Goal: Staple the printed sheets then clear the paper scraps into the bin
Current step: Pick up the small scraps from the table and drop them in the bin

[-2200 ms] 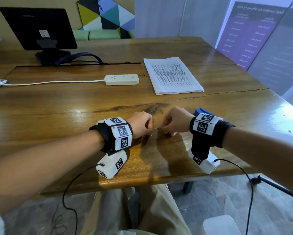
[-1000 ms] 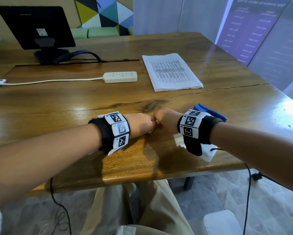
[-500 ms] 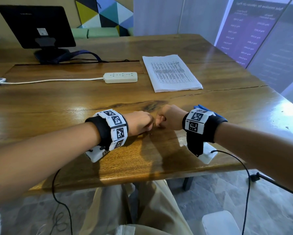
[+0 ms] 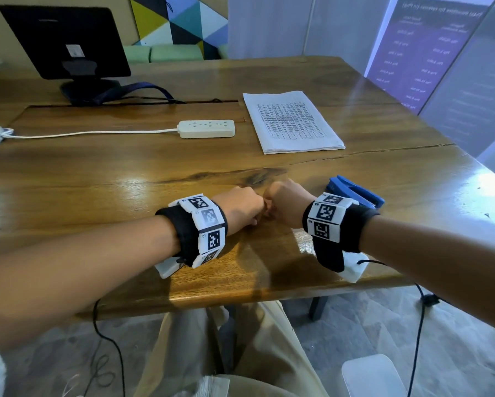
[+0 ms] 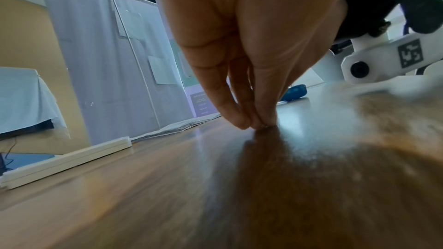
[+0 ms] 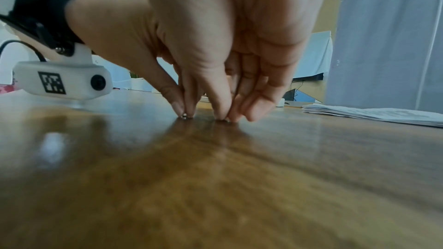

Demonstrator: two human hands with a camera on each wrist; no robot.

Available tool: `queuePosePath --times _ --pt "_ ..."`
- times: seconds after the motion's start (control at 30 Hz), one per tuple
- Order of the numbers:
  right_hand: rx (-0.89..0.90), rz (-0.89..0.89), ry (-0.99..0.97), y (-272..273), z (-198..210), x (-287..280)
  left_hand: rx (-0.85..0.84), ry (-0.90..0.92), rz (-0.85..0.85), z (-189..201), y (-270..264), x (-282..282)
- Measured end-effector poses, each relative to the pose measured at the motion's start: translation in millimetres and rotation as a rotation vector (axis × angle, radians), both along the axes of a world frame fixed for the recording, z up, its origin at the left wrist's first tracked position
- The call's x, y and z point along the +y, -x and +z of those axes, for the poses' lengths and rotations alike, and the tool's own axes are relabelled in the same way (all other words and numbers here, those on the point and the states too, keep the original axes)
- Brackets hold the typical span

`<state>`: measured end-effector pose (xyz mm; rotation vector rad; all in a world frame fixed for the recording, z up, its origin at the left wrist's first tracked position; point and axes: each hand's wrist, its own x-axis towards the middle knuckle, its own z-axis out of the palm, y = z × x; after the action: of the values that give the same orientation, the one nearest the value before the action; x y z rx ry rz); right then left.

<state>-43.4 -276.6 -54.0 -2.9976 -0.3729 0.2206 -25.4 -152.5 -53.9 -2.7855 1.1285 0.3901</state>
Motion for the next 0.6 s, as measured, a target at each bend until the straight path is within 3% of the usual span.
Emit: queuePosePath --times 0.27,0.47,0.6 --pt "0.033 0.004 -0.009 11 -2 4 -0.050 0.001 -0.032 -5 9 1" --pt "0.075 0.068 0.122 14 -1 6 -0.120 -0.065 -0.035 -10 16 2" --pt "0.177 -0.031 0.099 9 1 5 -0.016 0.024 0.008 -7 9 6"
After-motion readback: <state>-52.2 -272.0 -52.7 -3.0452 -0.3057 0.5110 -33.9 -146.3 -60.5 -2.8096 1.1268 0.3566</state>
